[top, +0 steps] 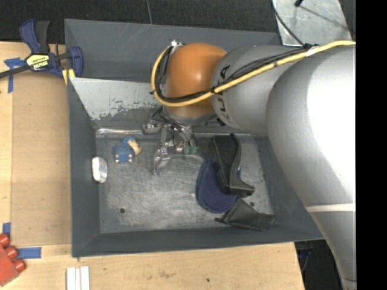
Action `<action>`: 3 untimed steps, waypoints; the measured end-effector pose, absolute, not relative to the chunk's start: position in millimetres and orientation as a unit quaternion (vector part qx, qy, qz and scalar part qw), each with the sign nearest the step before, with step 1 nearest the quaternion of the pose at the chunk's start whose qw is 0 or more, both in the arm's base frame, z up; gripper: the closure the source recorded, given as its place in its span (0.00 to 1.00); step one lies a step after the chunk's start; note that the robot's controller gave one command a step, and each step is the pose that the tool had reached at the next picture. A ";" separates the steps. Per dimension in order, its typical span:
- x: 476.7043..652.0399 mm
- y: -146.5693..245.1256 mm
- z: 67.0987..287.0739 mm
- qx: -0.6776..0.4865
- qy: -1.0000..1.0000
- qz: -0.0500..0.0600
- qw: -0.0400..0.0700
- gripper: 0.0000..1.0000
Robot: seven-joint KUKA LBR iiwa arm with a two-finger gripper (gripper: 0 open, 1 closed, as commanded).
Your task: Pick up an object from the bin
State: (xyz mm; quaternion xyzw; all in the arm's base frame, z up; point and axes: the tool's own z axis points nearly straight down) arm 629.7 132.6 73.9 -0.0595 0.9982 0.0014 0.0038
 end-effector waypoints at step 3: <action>621.8 169.4 81.6 -0.180 0.983 -0.001 0.017 0.00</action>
Offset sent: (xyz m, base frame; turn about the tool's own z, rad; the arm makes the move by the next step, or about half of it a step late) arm -0.0065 -0.0482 0.0166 -0.0760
